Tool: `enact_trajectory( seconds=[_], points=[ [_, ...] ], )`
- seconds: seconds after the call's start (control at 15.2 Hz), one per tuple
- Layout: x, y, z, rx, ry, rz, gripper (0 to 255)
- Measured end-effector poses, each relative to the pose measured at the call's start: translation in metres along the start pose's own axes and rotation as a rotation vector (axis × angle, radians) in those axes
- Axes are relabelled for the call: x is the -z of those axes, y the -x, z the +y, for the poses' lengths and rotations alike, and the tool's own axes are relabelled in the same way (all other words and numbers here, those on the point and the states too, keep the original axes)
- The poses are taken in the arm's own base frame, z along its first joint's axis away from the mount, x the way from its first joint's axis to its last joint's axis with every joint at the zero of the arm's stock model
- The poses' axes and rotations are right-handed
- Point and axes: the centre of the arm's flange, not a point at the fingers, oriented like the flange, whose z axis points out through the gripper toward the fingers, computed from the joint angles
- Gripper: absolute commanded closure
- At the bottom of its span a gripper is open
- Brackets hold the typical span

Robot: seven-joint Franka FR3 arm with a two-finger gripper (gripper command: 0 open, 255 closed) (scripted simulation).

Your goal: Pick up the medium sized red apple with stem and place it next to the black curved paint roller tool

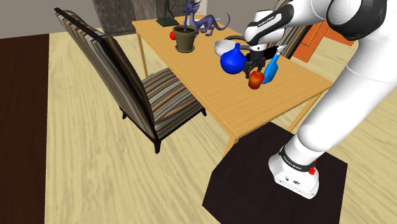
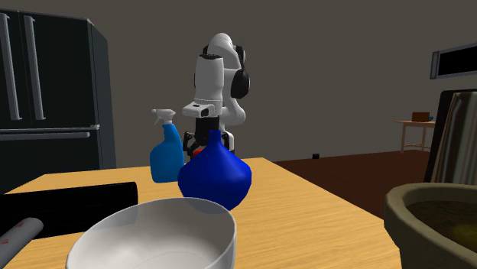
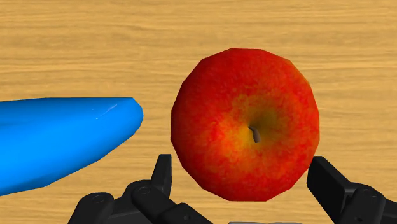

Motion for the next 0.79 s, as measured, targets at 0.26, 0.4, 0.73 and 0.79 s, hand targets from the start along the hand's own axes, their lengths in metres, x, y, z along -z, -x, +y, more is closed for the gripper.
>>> enact_trajectory(
  seconds=[0.26, 0.4, 0.73, 0.79],
  points=[
    [0.0004, -0.0001, 0.0000, 0.000, 0.000, 0.001, 255],
    [0.0007, -0.0003, -0.0001, 0.000, 0.000, 0.002, 255],
    [0.0008, -0.0004, -0.0003, 0.000, 0.000, 0.002, 255],
    [0.0009, -0.0003, -0.0003, 0.000, 0.000, 0.002, 255]
  ],
)
